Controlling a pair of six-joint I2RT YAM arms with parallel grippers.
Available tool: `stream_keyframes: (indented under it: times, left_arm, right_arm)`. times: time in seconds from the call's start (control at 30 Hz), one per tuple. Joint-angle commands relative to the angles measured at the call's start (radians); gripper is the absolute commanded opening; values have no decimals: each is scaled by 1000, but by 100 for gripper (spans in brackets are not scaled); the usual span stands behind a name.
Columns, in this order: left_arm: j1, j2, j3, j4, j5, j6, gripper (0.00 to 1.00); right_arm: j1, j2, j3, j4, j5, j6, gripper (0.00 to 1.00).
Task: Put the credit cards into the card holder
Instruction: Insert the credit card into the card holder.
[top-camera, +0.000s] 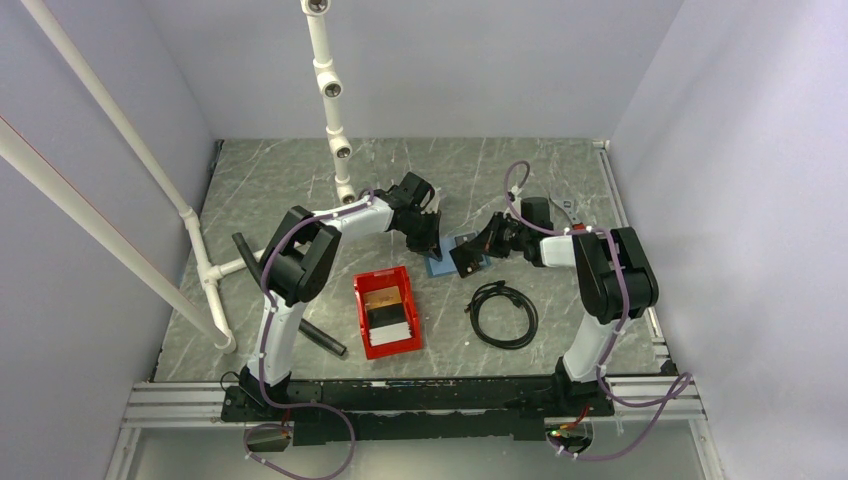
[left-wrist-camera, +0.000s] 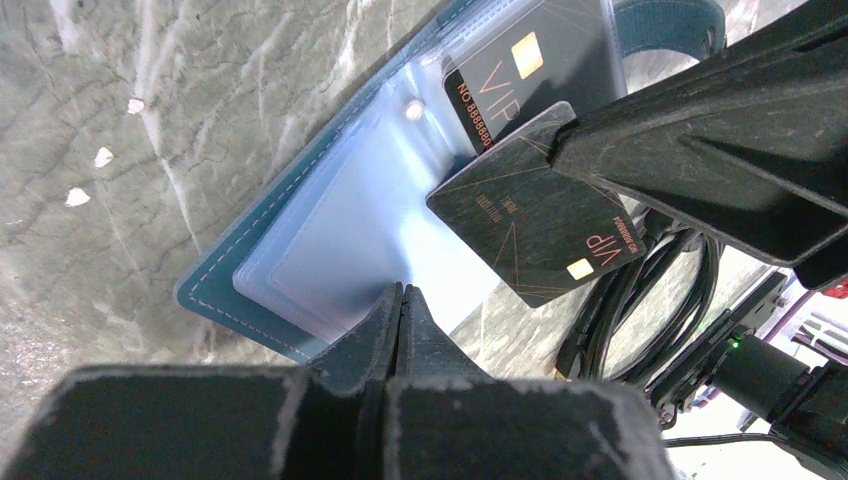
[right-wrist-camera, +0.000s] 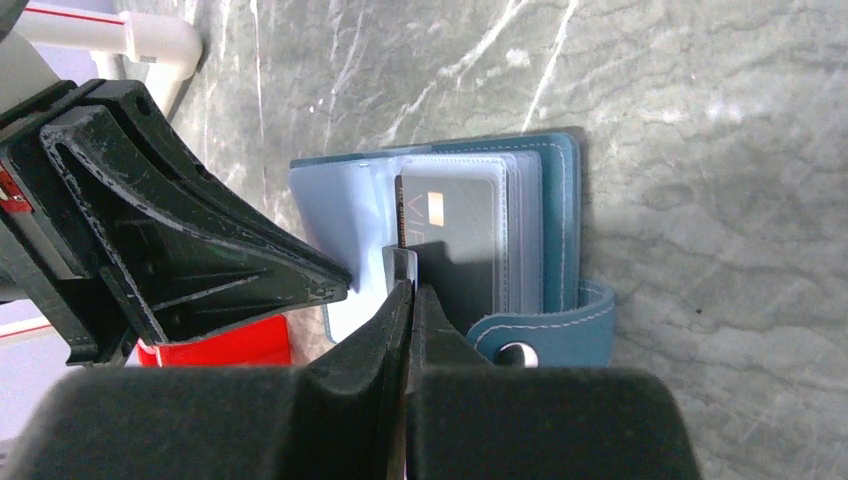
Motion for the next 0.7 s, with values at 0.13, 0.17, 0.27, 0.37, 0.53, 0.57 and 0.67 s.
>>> stream_keyframes:
  times: [0.13, 0.17, 0.27, 0.37, 0.53, 0.57, 0.67]
  left_arm:
    - [5, 25, 24, -54, -37, 21, 0]
    - [5, 28, 26, -53, -36, 21, 0]
    - [5, 33, 35, -60, -37, 24, 0]
    - [5, 35, 37, -61, -37, 28, 0]
    - [5, 41, 44, -67, -30, 30, 0]
    - [5, 40, 44, -66, -30, 30, 0]
    - [5, 38, 43, -66, -31, 31, 0]
  right_arm:
    - [6, 84, 76, 84, -31, 30, 0]
    - [6, 93, 88, 88, -35, 34, 0]
    - [6, 118, 111, 106, -46, 47, 0]
    - [6, 132, 115, 141, -51, 54, 0]
    - [6, 164, 137, 190, -62, 52, 0]
    - [8, 169, 137, 205, -69, 58, 0]
    - [15, 172, 127, 232, -72, 55, 0]
